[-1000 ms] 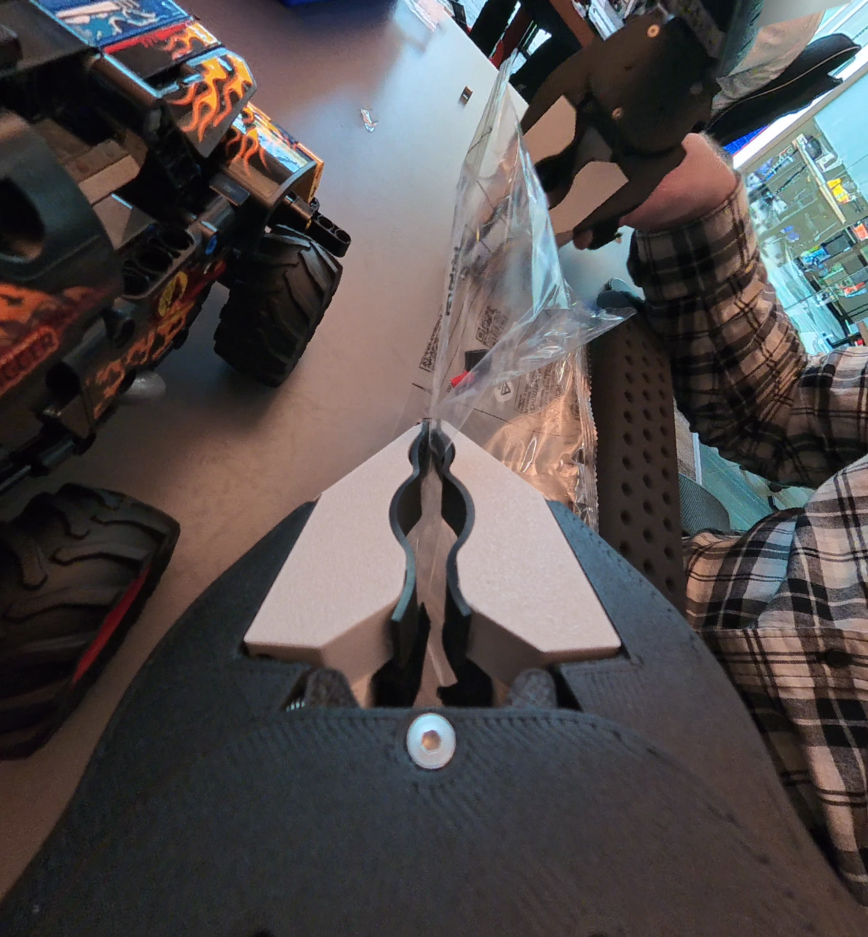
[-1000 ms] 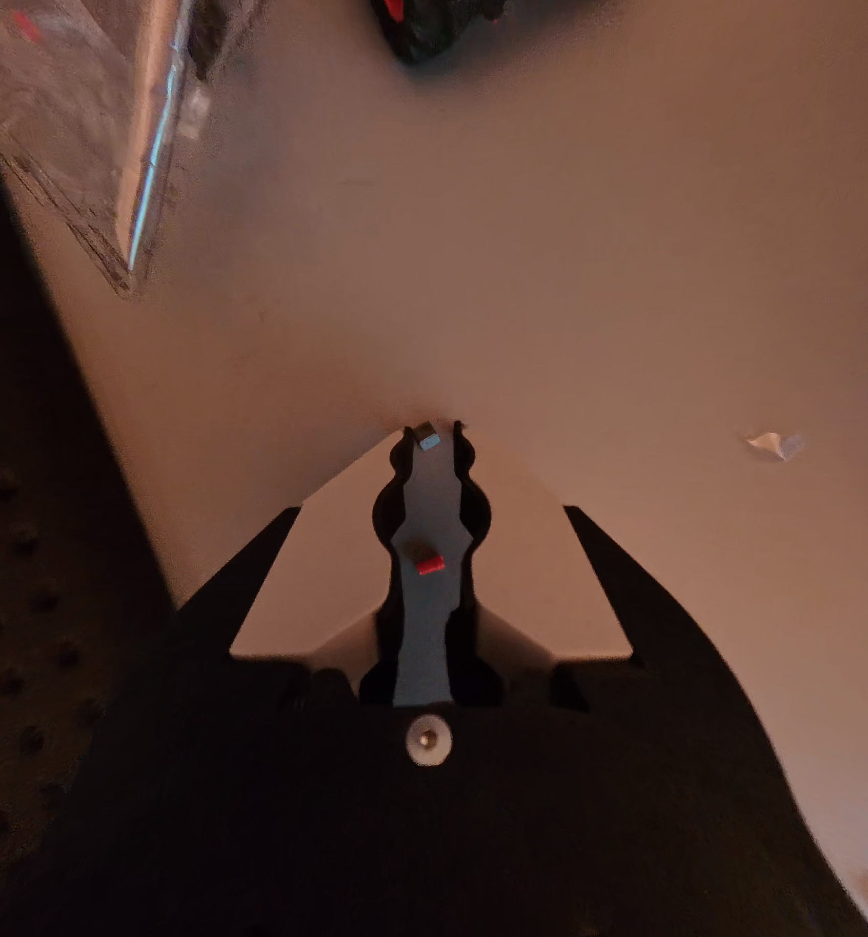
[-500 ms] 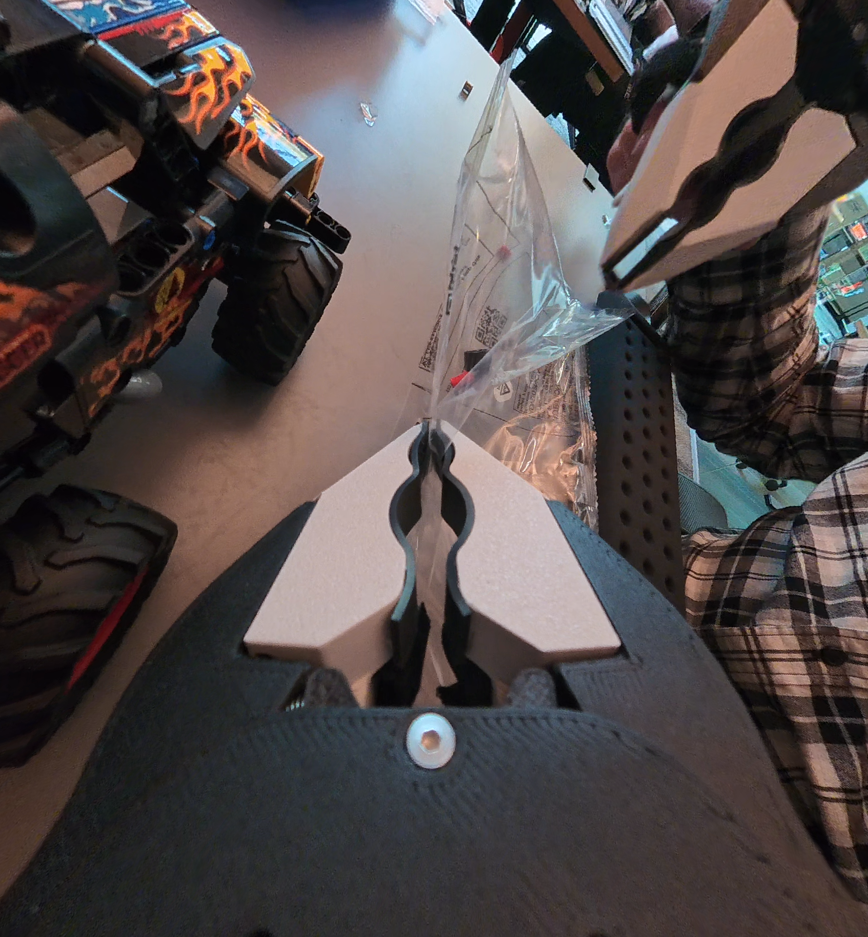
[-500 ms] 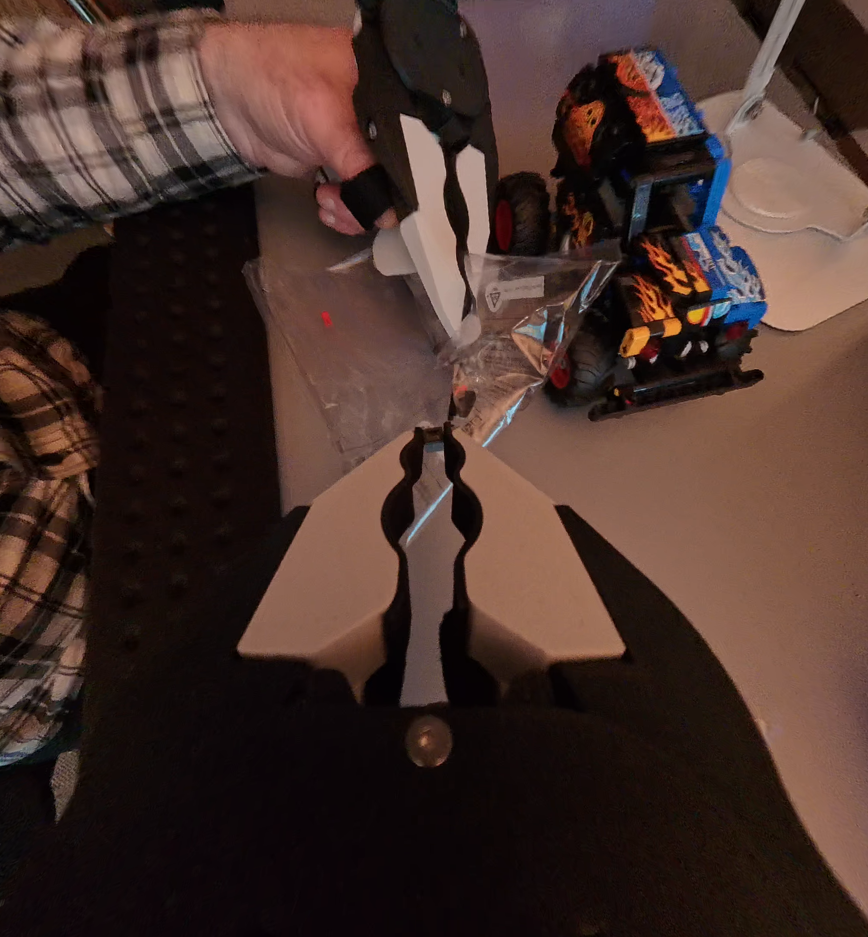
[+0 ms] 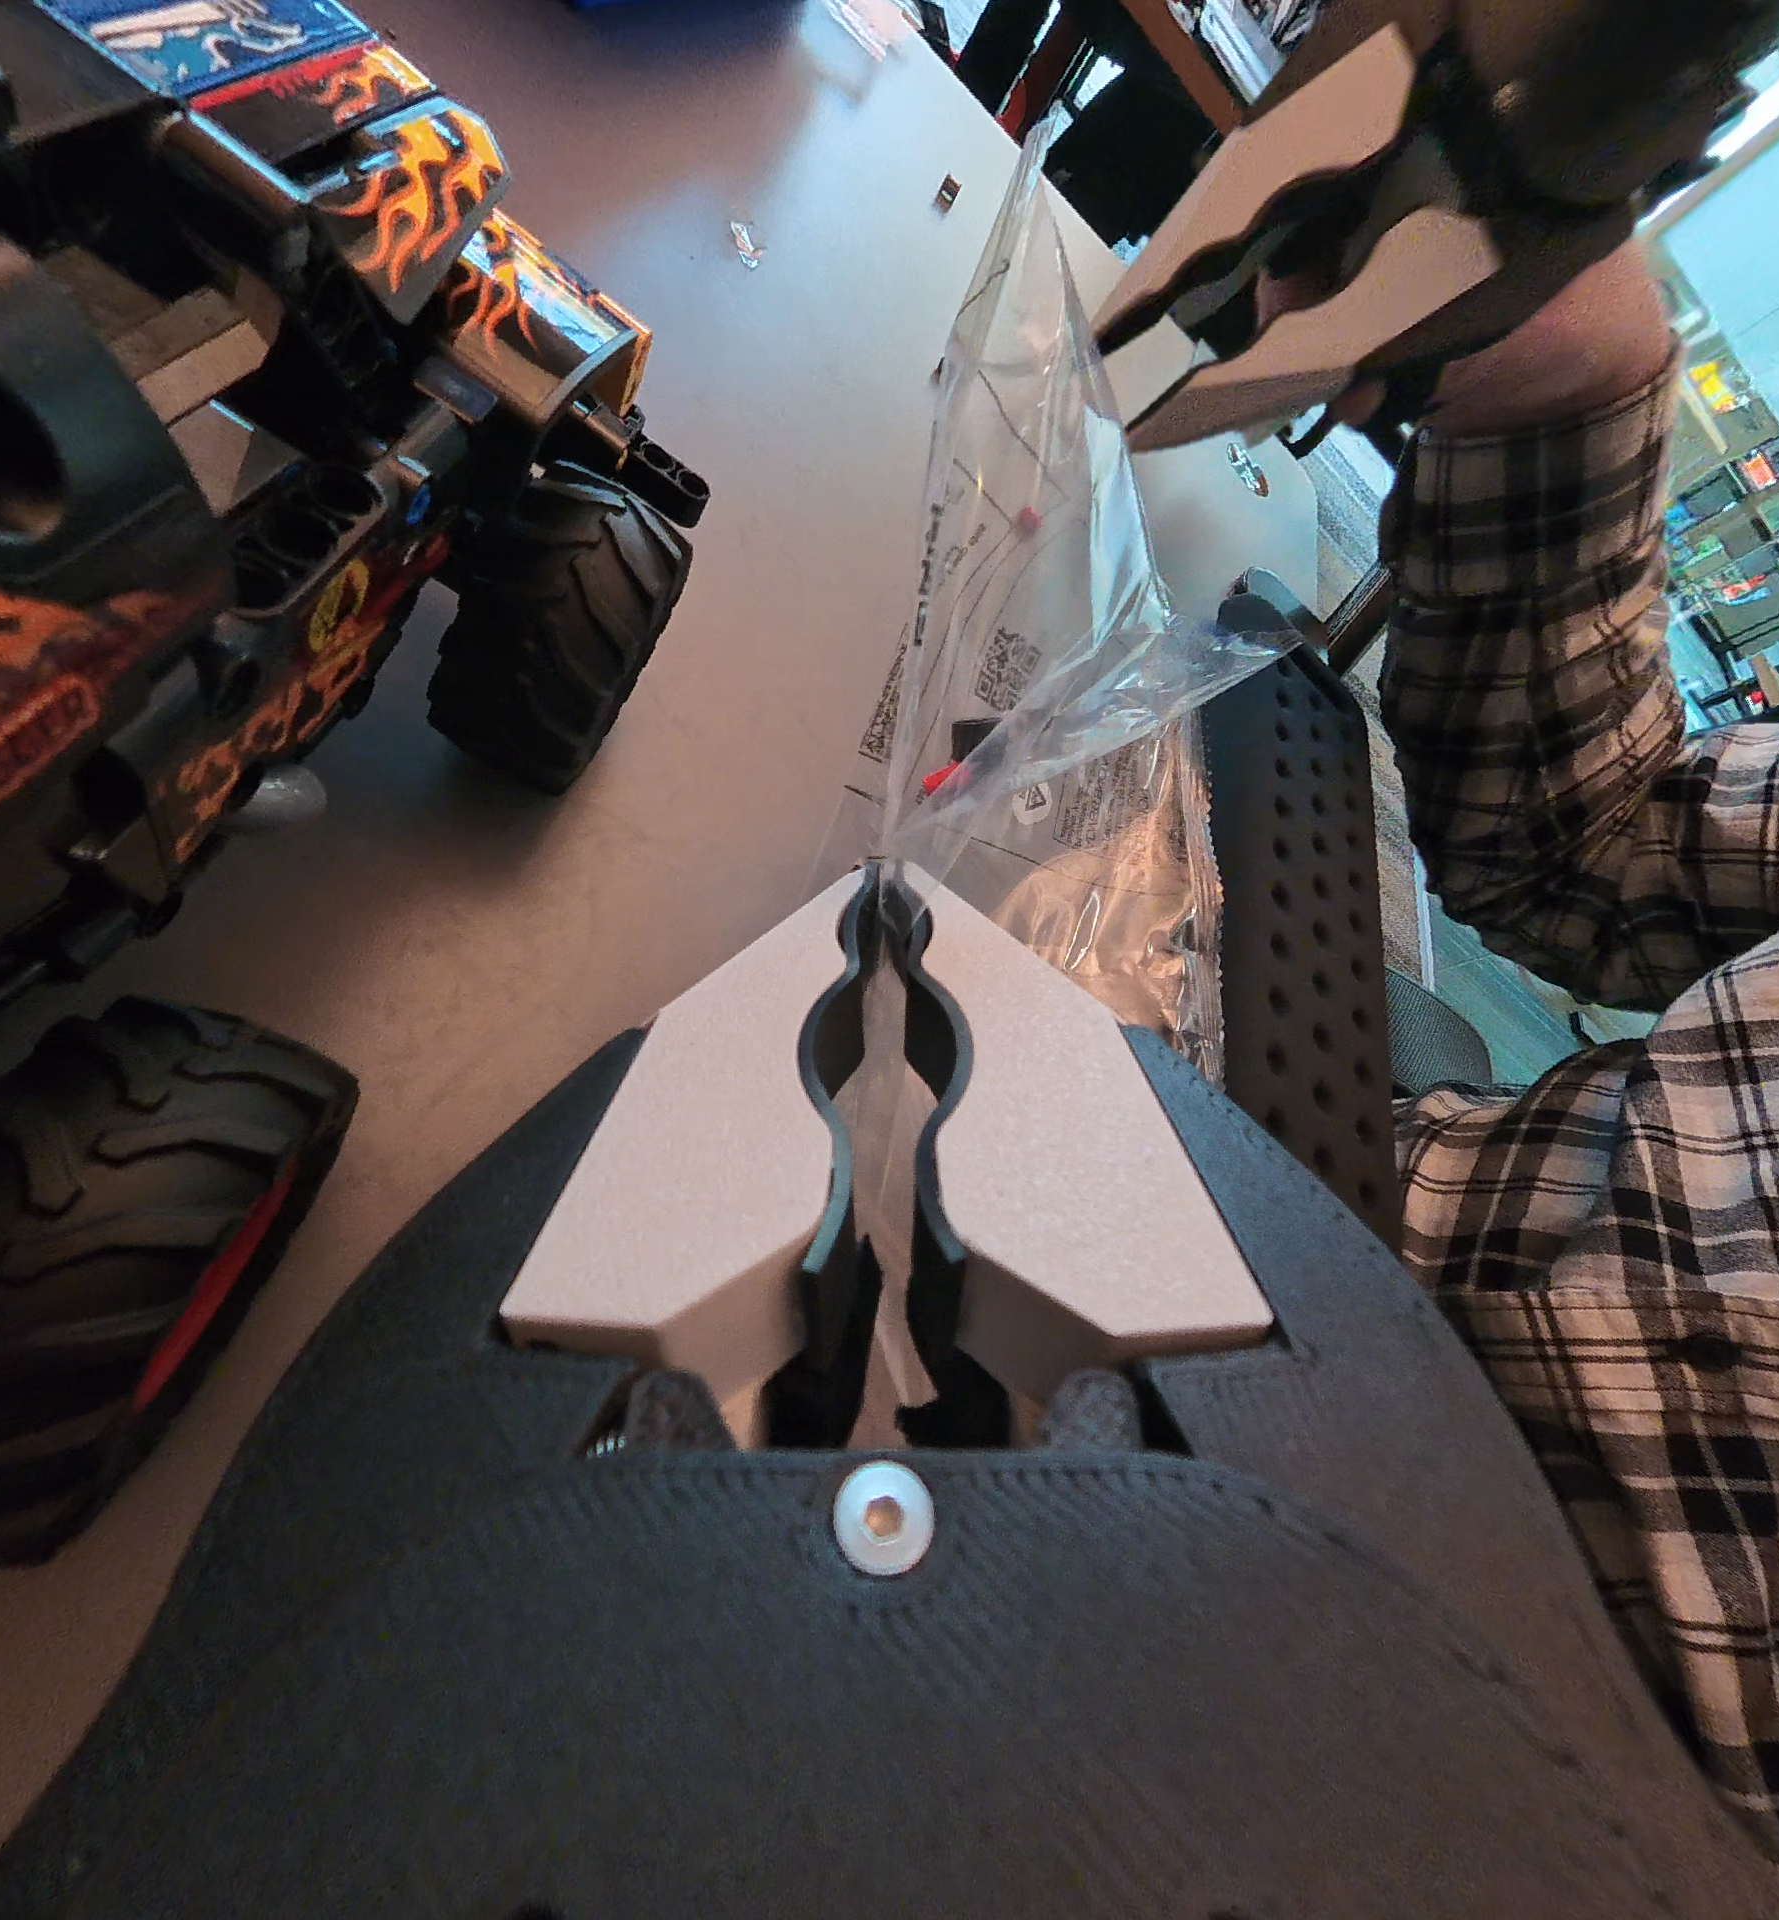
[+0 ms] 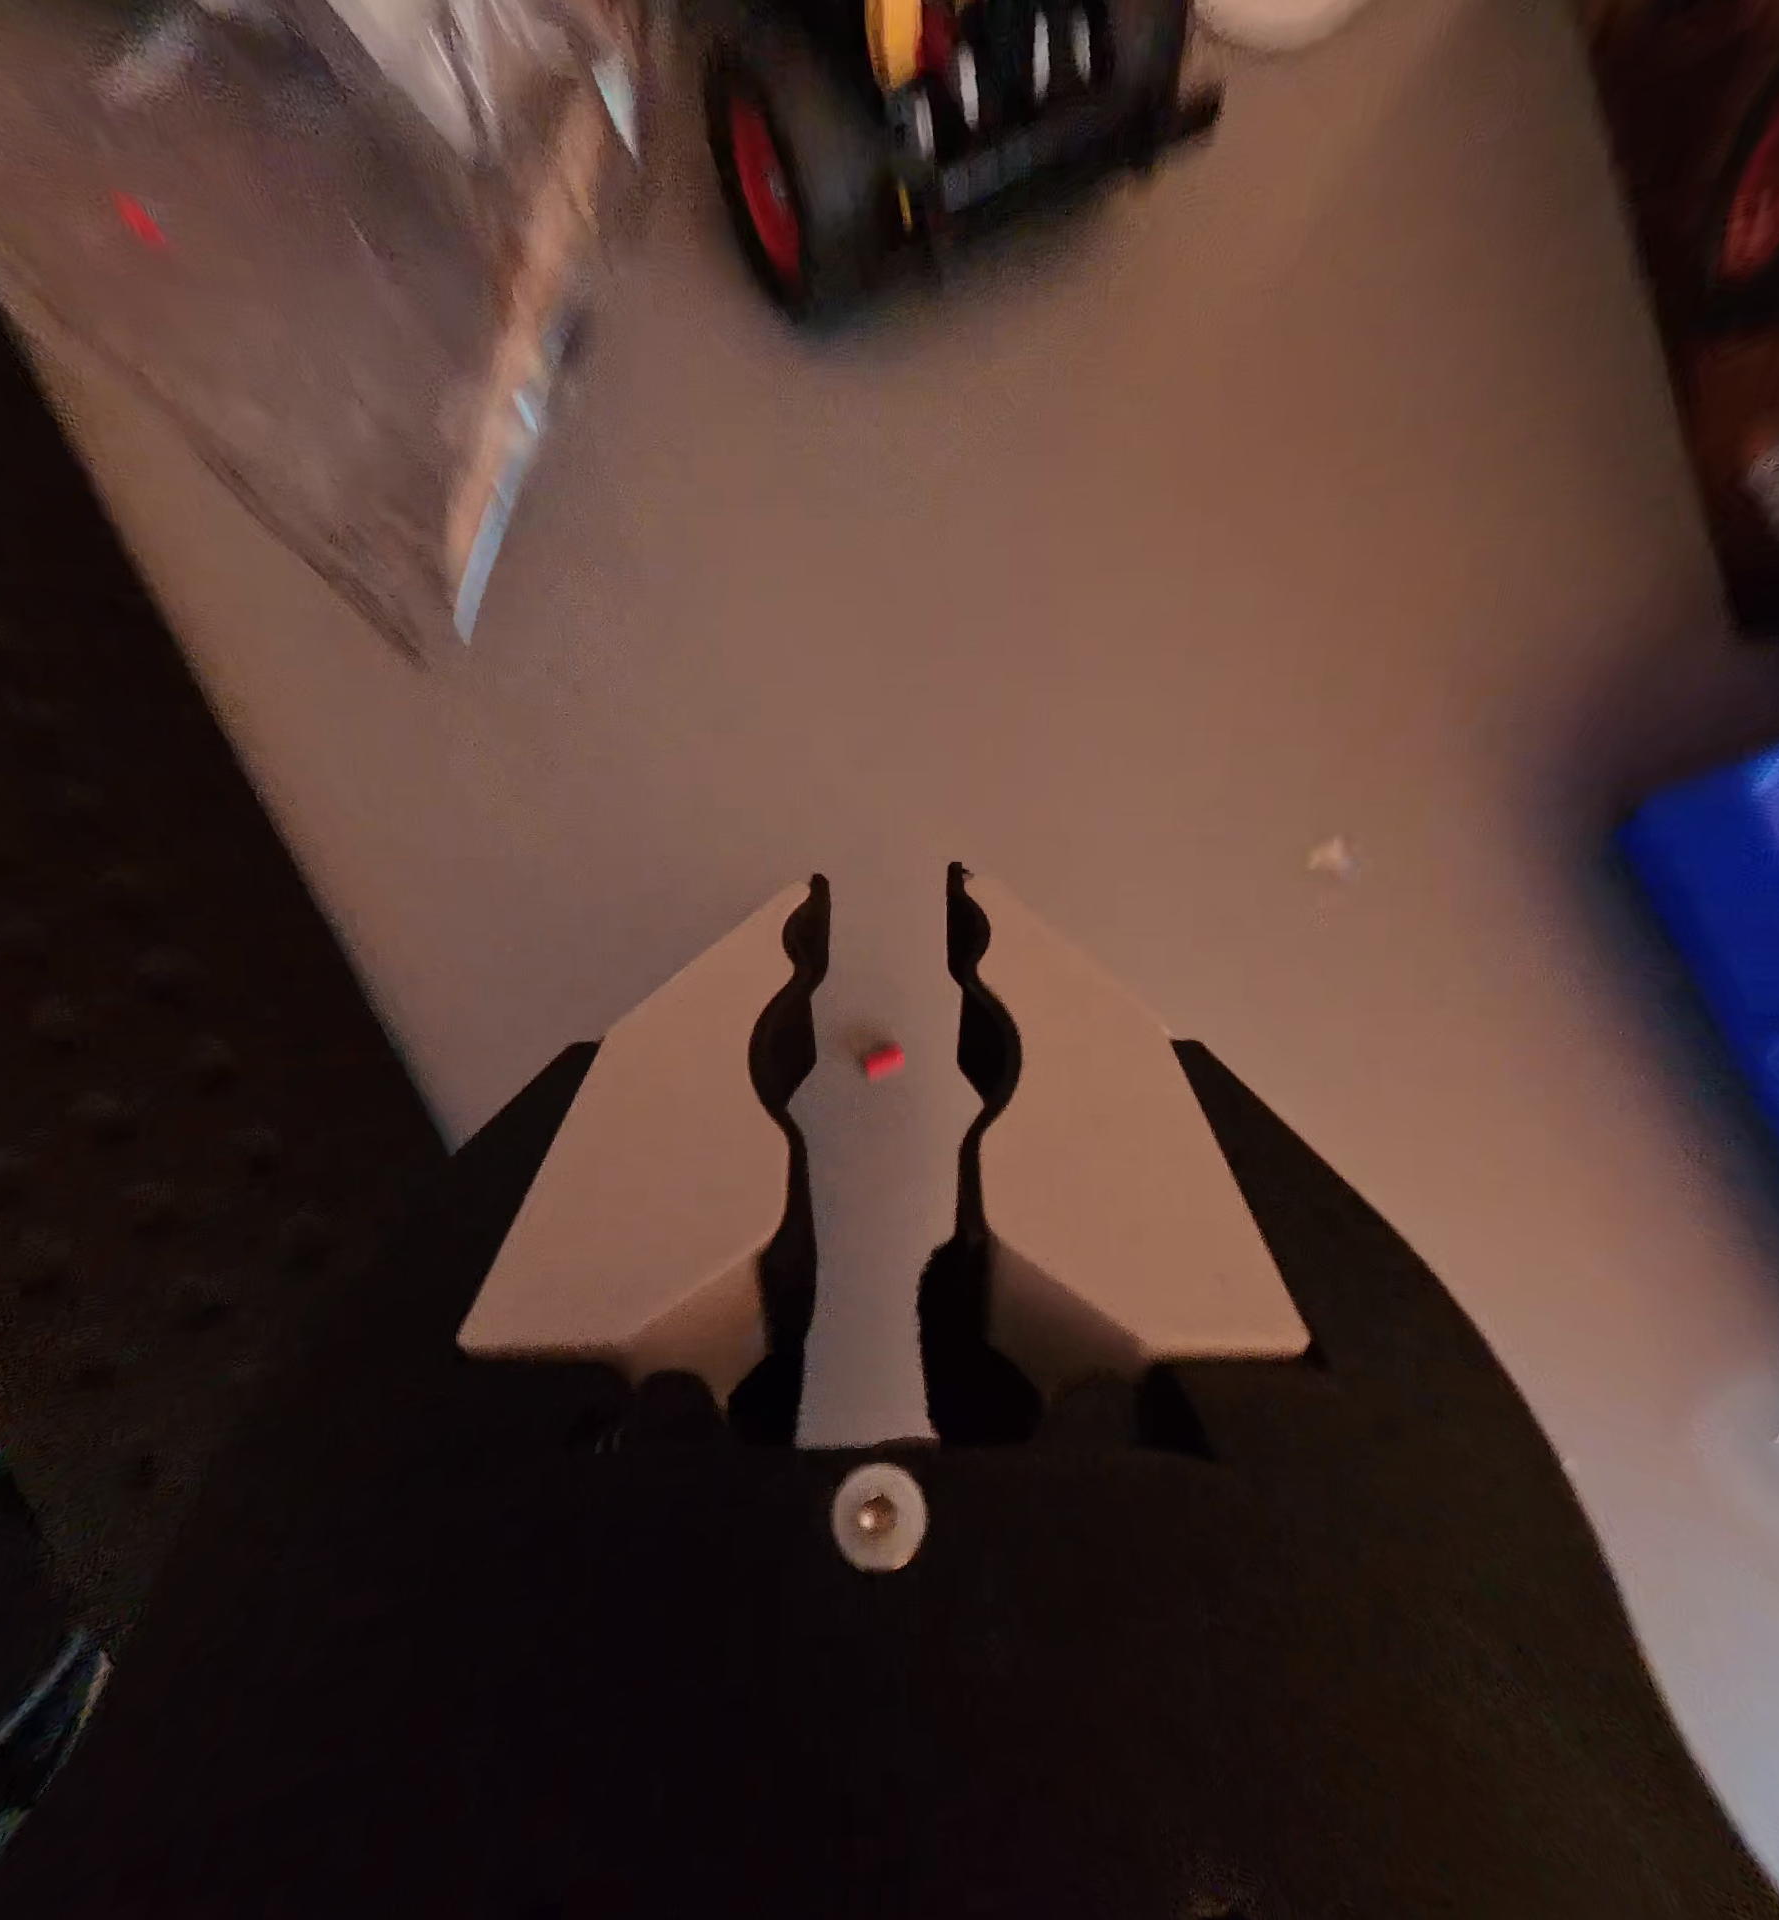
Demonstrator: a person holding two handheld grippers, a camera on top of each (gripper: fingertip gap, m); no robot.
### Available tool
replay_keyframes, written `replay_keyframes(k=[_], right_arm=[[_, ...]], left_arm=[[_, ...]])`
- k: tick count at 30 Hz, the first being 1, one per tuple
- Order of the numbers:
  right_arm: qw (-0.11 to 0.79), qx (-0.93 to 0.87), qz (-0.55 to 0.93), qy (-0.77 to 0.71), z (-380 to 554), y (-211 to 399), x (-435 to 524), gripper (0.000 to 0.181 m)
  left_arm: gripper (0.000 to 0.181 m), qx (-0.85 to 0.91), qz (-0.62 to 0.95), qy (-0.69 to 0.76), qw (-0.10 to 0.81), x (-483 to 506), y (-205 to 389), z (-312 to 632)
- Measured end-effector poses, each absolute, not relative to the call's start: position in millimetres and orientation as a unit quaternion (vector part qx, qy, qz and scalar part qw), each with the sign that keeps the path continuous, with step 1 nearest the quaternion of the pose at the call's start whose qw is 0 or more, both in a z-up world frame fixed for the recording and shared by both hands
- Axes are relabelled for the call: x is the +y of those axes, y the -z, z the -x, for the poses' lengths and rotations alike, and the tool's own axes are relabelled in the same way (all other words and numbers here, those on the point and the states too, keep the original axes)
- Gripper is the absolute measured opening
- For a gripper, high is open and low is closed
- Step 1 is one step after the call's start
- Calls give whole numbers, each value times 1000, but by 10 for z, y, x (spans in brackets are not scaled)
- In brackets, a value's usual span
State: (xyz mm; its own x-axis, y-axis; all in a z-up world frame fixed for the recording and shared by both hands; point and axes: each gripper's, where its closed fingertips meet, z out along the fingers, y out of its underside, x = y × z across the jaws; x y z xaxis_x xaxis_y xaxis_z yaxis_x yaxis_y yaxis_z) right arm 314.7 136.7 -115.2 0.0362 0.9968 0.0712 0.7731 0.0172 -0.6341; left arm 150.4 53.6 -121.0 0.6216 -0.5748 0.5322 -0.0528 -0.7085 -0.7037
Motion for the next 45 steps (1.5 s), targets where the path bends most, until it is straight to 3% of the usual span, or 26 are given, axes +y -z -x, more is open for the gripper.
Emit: replay_keyframes(k=[5, 18, 29, 38, 45], right_arm=[[221, -665, 688, -186, -3420, 1533, 1396, 19], [212, -655, 686, -234, -3429, 1637, 1387, 7], [285, -709, 546, -343, -2446, 665, 661, 7], [278, -730, 550, -294, -2187, 776, 677, 19], [283, -700, 564, -334, -2432, 666, 763, 10]], left_arm=[[0, 187, 838, 392, 331, 541, 1222, -1507], [0, 186, 838, 393, 331, 546, 1226, -1498], [0, 186, 837, 395, 330, 544, 1228, -1505], [0, 187, 837, 395, 331, 535, 1223, -1503], [0, 190, 836, 397, 328, 536, 1229, -1525]])
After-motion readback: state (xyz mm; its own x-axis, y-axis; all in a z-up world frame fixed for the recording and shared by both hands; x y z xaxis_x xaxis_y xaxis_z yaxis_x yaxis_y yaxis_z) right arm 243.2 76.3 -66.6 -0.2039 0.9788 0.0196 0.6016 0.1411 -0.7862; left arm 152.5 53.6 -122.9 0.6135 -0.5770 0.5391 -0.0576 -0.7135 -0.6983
